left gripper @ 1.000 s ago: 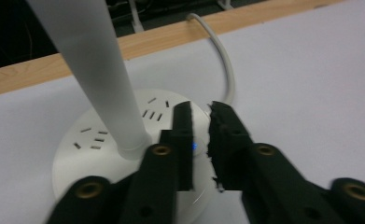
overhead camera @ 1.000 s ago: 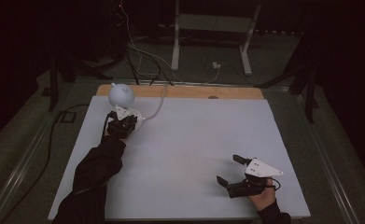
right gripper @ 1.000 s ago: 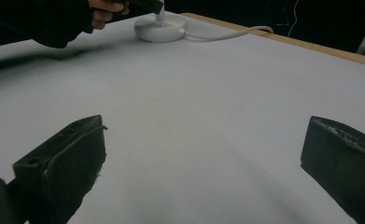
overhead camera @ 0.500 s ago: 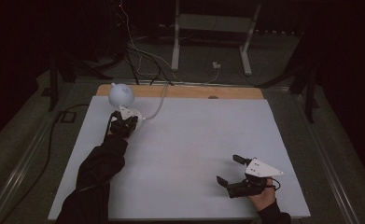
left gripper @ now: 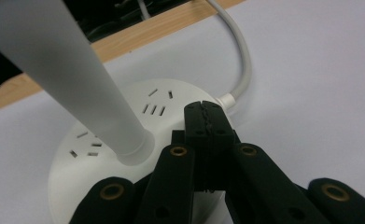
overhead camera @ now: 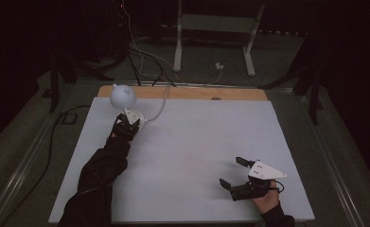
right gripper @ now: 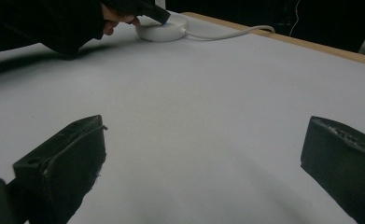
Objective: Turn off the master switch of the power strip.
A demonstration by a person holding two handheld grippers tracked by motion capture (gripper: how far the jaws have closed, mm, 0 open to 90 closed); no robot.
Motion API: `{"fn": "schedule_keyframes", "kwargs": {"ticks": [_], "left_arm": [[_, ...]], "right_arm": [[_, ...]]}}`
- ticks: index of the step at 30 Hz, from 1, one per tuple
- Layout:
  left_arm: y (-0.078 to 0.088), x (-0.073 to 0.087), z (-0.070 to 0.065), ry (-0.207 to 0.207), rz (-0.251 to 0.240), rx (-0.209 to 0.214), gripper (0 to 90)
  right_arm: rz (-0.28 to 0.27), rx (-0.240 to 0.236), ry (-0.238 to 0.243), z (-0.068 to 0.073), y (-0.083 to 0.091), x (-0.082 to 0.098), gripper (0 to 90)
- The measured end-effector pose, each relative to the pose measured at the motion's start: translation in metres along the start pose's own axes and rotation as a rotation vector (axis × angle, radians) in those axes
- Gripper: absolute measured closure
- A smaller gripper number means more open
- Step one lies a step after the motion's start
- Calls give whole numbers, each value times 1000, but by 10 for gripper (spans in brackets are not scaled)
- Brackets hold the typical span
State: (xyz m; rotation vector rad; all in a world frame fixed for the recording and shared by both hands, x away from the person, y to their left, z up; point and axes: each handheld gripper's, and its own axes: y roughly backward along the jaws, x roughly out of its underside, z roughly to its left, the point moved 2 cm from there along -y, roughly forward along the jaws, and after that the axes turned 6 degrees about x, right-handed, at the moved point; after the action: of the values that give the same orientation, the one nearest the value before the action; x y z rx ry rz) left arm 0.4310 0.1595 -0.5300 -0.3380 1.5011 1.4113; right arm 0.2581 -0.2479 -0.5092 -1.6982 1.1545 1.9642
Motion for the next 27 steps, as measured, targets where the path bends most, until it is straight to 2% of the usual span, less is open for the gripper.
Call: {"fn": "schedule_keyframes", "kwargs": {"ticks": [13, 19, 22, 24, 27], "left_arm": [[-2, 2, -3, -67, 10, -23, 900], [-2, 1, -2, -86, 24, -13, 900], [-2, 0, -1, -82, 29, -8, 900], [-2, 0, -2, -100, 34, -20, 900], [-2, -1, -2, -95, 39, -17, 900]], "right_arm": [[5, -4, 2, 0, -1, 0, 0], [10, -7, 3, 1, -1, 0, 0], [11, -7, 4, 2, -1, 1, 0], [11, -7, 4, 2, -2, 1, 0], [12, -8, 4, 2, -2, 1, 0]]}}
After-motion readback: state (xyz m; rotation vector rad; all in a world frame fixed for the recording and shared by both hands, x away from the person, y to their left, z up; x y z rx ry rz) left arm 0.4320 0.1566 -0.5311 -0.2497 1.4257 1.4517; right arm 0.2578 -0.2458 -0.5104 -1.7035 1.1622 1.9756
